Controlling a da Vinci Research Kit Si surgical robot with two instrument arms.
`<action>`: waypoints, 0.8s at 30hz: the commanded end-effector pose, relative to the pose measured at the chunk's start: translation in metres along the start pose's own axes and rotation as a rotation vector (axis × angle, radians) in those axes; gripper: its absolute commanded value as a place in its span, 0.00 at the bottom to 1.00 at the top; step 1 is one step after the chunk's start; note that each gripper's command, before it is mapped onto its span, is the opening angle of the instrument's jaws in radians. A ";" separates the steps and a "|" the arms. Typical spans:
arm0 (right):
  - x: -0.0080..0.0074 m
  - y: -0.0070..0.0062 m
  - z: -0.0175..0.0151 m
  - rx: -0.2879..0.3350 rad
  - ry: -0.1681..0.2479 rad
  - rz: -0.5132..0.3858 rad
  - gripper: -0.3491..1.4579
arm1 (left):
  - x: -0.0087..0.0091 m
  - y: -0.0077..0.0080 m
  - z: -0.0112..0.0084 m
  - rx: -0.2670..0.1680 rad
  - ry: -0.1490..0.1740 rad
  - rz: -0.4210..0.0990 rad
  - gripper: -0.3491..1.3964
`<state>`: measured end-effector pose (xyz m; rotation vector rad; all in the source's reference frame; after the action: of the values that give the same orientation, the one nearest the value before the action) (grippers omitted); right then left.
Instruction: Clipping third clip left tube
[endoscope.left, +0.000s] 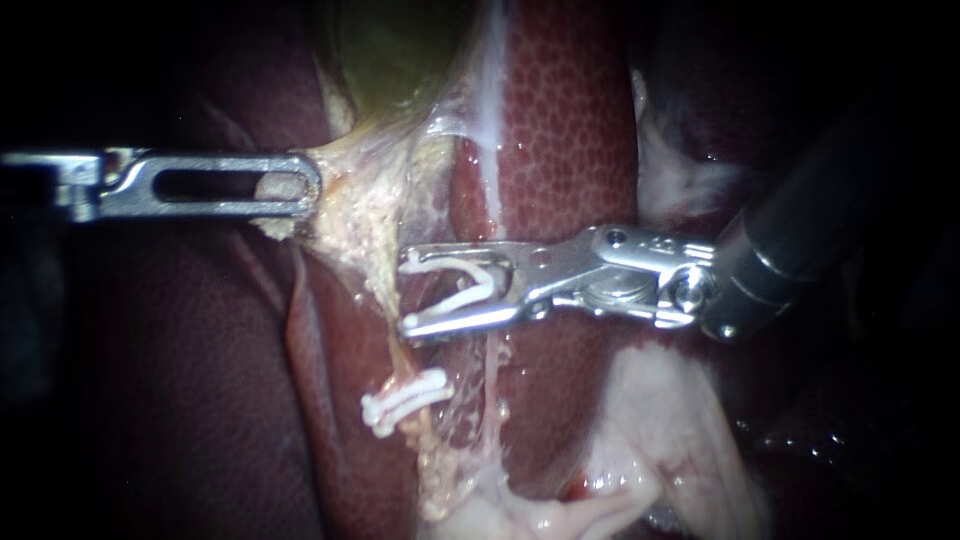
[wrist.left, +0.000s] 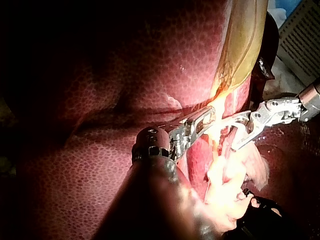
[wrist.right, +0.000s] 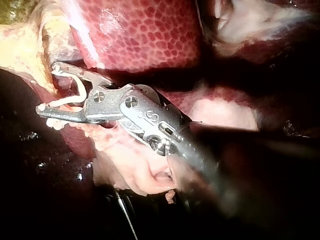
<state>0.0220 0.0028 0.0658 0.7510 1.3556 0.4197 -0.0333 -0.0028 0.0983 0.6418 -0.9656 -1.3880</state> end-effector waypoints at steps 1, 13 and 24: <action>-0.0002 0.0000 0.0002 0.003 -0.008 -0.001 0.49 | 0.0000 0.0000 0.0000 0.000 0.000 0.000 0.00; -0.0020 -0.0002 0.0022 0.056 -0.039 0.043 0.49 | 0.0000 0.0000 0.0000 0.000 0.000 0.000 0.00; -0.0022 0.0005 0.0049 0.104 -0.036 0.090 0.49 | 0.0000 0.0000 0.0001 -0.001 0.000 0.000 0.00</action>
<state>0.0264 0.0006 0.0680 0.9102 1.3234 0.4129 -0.0333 -0.0028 0.0983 0.6417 -0.9656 -1.3885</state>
